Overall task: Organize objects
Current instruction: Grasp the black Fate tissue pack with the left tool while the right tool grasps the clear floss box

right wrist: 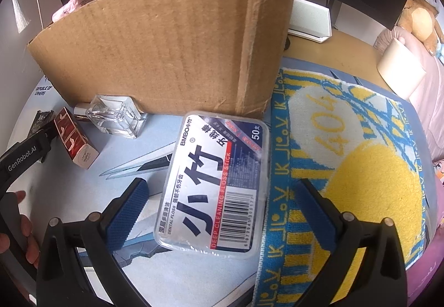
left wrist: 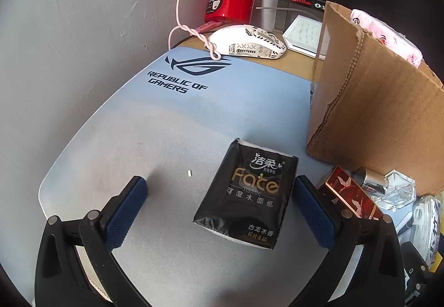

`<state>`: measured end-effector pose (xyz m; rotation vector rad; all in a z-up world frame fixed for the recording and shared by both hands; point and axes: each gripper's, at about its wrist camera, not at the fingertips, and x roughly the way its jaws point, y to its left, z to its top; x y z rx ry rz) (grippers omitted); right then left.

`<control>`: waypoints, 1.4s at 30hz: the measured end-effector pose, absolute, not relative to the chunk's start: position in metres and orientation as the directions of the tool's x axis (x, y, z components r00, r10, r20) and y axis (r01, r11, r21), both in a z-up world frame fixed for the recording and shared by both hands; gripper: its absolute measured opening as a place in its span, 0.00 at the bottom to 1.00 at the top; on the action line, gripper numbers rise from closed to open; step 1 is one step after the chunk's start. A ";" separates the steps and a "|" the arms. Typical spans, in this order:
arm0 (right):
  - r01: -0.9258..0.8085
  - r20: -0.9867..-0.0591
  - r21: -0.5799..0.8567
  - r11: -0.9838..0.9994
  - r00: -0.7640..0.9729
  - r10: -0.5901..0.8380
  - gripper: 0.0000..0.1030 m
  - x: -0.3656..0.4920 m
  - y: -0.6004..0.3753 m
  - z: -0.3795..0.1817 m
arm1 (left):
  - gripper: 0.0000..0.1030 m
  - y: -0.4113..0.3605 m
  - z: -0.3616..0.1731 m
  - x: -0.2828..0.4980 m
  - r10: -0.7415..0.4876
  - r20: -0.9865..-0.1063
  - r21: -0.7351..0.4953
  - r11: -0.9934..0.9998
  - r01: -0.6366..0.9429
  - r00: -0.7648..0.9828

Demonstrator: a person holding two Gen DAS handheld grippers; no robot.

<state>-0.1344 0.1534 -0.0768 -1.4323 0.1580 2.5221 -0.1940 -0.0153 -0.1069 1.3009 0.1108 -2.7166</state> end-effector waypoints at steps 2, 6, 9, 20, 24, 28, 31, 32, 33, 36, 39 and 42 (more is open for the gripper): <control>-0.265 -0.852 -0.028 -0.964 -0.497 0.162 1.00 -0.134 0.150 -0.076 | 1.00 -0.015 -0.107 -0.194 -0.079 -0.783 -0.013 -0.990 0.143 -0.617; -0.258 -0.853 -0.045 -0.965 -0.493 0.171 1.00 -0.137 0.141 -0.072 | 1.00 -0.015 -0.107 -0.194 -0.070 -0.788 -0.014 -0.991 0.130 -0.612; -0.245 -0.857 -0.038 -0.969 -0.491 0.158 1.00 -0.139 0.137 -0.068 | 1.00 -0.015 -0.106 -0.194 -0.057 -0.795 -0.014 -0.994 0.112 -0.604; -0.230 -0.856 -0.026 -0.973 -0.497 0.141 0.65 -0.144 0.118 -0.054 | 0.99 -0.017 -0.106 -0.195 -0.066 -0.779 -0.009 -0.993 0.117 -0.624; -0.216 -0.858 -0.013 -0.976 -0.499 0.121 0.64 -0.150 0.112 -0.050 | 0.80 -0.018 -0.102 -0.193 -0.058 -0.761 -0.010 -0.995 0.101 -0.647; -0.191 -0.853 -0.030 -0.981 -0.506 0.125 0.64 -0.154 0.102 -0.044 | 0.44 -0.014 -0.097 -0.189 -0.040 -0.760 -0.005 -0.998 0.067 -0.649; -0.174 -0.846 -0.019 -0.985 -0.523 0.109 0.63 -0.156 0.094 -0.037 | 0.43 -0.016 -0.096 -0.188 -0.032 -0.768 -0.021 -0.997 0.076 -0.639; -0.168 -0.842 -0.016 -0.986 -0.529 0.104 0.63 -0.156 0.090 -0.033 | 0.43 -0.017 -0.095 -0.188 -0.028 -0.770 -0.026 -0.997 0.075 -0.637; -0.164 -0.840 -0.015 -0.986 -0.534 0.101 0.63 -0.156 0.088 -0.031 | 0.43 -0.017 -0.095 -0.188 -0.021 -0.773 -0.032 -0.997 0.072 -0.635; -0.153 -0.832 -0.015 -0.988 -0.546 0.097 0.62 -0.158 0.079 -0.025 | 0.43 -0.017 -0.090 -0.185 -0.011 -0.768 -0.045 -0.997 0.071 -0.641; -0.151 -0.827 -0.022 -0.988 -0.553 0.103 0.62 -0.162 0.071 -0.022 | 0.43 -0.018 -0.084 -0.182 -0.018 -0.758 -0.048 -0.995 0.083 -0.652; -0.153 -0.825 -0.025 -0.988 -0.556 0.107 0.62 -0.166 0.065 -0.019 | 0.43 -0.021 -0.079 -0.180 -0.014 -0.754 -0.066 -0.993 0.096 -0.657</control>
